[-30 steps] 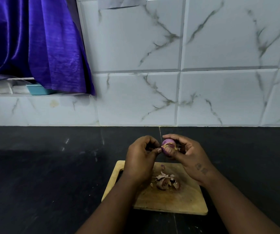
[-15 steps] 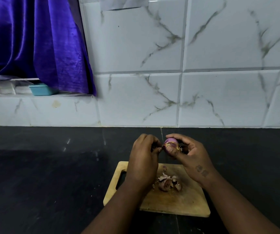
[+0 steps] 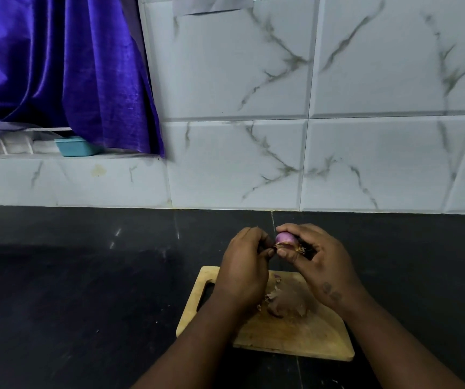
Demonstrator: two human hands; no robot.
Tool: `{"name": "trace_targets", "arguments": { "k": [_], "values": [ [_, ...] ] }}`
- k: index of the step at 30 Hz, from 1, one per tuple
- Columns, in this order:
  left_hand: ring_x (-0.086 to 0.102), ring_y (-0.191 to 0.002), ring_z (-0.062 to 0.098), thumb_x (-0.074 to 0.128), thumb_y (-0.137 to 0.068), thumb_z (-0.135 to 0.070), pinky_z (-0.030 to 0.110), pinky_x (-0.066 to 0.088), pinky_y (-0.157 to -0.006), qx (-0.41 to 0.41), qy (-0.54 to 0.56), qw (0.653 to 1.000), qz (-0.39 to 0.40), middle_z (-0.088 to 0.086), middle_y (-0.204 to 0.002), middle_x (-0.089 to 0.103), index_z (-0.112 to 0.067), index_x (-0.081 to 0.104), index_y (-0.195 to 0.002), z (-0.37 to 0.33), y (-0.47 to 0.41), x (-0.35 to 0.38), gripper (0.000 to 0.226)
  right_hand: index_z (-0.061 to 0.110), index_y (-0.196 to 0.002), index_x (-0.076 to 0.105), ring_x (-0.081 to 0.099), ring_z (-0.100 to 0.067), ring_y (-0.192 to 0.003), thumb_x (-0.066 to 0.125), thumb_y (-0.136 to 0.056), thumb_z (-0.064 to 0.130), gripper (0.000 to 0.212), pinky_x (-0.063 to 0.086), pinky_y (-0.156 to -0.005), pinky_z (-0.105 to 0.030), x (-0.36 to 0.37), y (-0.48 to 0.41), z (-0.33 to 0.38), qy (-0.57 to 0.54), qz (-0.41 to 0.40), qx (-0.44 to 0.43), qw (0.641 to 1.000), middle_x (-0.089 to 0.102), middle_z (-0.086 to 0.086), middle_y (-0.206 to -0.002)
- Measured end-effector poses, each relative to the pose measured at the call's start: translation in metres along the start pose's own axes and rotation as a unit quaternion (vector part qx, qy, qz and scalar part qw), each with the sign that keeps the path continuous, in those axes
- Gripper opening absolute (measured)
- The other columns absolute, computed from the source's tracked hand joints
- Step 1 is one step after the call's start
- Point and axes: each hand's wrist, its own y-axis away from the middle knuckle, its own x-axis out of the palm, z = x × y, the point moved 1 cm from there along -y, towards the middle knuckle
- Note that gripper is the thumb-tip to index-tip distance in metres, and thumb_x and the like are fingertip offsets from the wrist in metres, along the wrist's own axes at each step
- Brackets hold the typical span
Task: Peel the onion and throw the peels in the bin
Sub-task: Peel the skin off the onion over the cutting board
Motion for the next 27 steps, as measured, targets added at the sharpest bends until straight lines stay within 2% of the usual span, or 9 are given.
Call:
{"name": "trace_targets", "arguments": {
  "k": [4, 7, 11, 14, 16, 18, 21, 24, 27],
  "values": [
    [0.051, -0.075, 0.004, 0.067, -0.1, -0.013, 0.016, 0.036, -0.062, -0.047, 0.055, 0.997, 0.004, -0.01, -0.085, 0.058, -0.035, 0.055, -0.081, 0.001, -0.003, 0.0, 0.031, 0.028, -0.125, 0.071, 0.065, -0.003, -0.108, 0.078, -0.088, 0.024, 0.038, 0.057, -0.088, -0.027, 0.006, 0.001, 0.007, 0.035, -0.018, -0.021, 0.999, 0.068, 0.016, -0.115],
    [0.053, -0.073, 0.003, 0.069, -0.099, -0.012, 0.02, 0.043, -0.066, -0.082, 0.138, 0.987, 0.005, -0.008, -0.083, 0.062, -0.026, 0.063, -0.087, 0.005, -0.004, 0.001, 0.019, 0.027, -0.127, 0.071, 0.066, -0.004, -0.107, 0.078, -0.089, 0.024, 0.039, 0.059, -0.086, -0.034, 0.01, 0.001, 0.009, 0.064, -0.039, -0.043, 0.996, 0.068, 0.013, -0.118],
    [0.055, -0.074, 0.007, 0.069, -0.098, -0.009, 0.03, 0.05, -0.072, -0.124, 0.239, 0.963, 0.0, -0.006, -0.08, 0.063, -0.017, 0.066, -0.09, 0.01, -0.005, 0.004, 0.012, 0.028, -0.13, 0.069, 0.067, -0.006, -0.106, 0.077, -0.09, 0.022, 0.041, 0.06, -0.084, -0.031, 0.015, 0.003, 0.013, 0.116, -0.069, -0.076, 0.988, 0.068, 0.012, -0.121],
    [0.054, -0.071, 0.005, 0.067, -0.099, -0.007, 0.027, 0.048, -0.069, -0.133, 0.278, 0.951, 0.0, -0.004, -0.078, 0.062, -0.013, 0.066, -0.09, 0.009, -0.006, 0.004, 0.011, 0.026, -0.131, 0.069, 0.068, -0.006, -0.105, 0.077, -0.09, 0.02, 0.042, 0.058, -0.085, -0.025, 0.018, 0.003, 0.015, 0.137, -0.094, -0.086, 0.982, 0.069, 0.01, -0.122],
    [0.052, -0.064, 0.001, 0.065, -0.101, -0.006, 0.022, 0.046, -0.065, -0.147, 0.306, 0.941, 0.005, -0.006, -0.074, 0.06, -0.013, 0.065, -0.088, 0.009, -0.007, 0.004, 0.015, 0.024, -0.131, 0.069, 0.068, -0.008, -0.104, 0.076, -0.091, 0.019, 0.042, 0.059, -0.084, -0.025, 0.02, 0.003, 0.017, 0.145, -0.104, -0.095, 0.979, 0.07, 0.007, -0.122],
    [0.05, -0.062, 0.003, 0.063, -0.102, -0.005, 0.022, 0.044, -0.061, -0.173, 0.342, 0.923, 0.013, -0.008, -0.068, 0.059, -0.014, 0.065, -0.087, 0.009, -0.008, 0.005, 0.017, 0.025, -0.131, 0.069, 0.067, -0.006, -0.105, 0.075, -0.09, 0.018, 0.041, 0.059, -0.084, -0.024, 0.022, 0.002, 0.017, 0.141, -0.11, -0.093, 0.979, 0.069, 0.008, -0.122],
    [0.049, -0.063, 0.009, 0.065, -0.1, -0.004, 0.026, 0.044, -0.061, -0.212, 0.399, 0.892, 0.001, -0.005, -0.067, 0.061, -0.013, 0.068, -0.088, 0.008, -0.005, 0.009, 0.015, 0.029, -0.126, 0.071, 0.067, -0.003, -0.109, 0.077, -0.089, 0.017, 0.039, 0.058, -0.088, -0.022, 0.019, 0.001, 0.009, 0.034, -0.097, -0.037, 0.994, 0.069, 0.014, -0.12],
    [0.054, -0.066, 0.011, 0.073, -0.096, -0.006, 0.026, 0.048, -0.06, -0.229, 0.423, 0.875, -0.057, 0.001, -0.076, 0.064, -0.012, 0.069, -0.095, 0.007, -0.004, 0.012, 0.007, 0.025, -0.116, 0.073, 0.07, -0.012, -0.109, 0.082, -0.082, 0.007, 0.039, 0.059, -0.09, -0.029, 0.016, 0.002, 0.002, -0.123, -0.085, 0.019, 0.989, 0.074, 0.007, -0.114],
    [0.059, -0.067, 0.011, 0.074, -0.096, -0.014, 0.025, 0.053, -0.061, -0.259, 0.473, 0.84, -0.057, 0.006, -0.081, 0.068, -0.007, 0.071, -0.1, 0.006, -0.001, 0.015, 0.009, 0.019, -0.11, 0.071, 0.073, -0.015, -0.105, 0.082, -0.079, -0.004, 0.04, 0.059, -0.087, -0.027, 0.015, 0.003, 0.004, -0.18, -0.08, 0.018, 0.98, 0.076, 0.002, -0.109]
  ]
}}
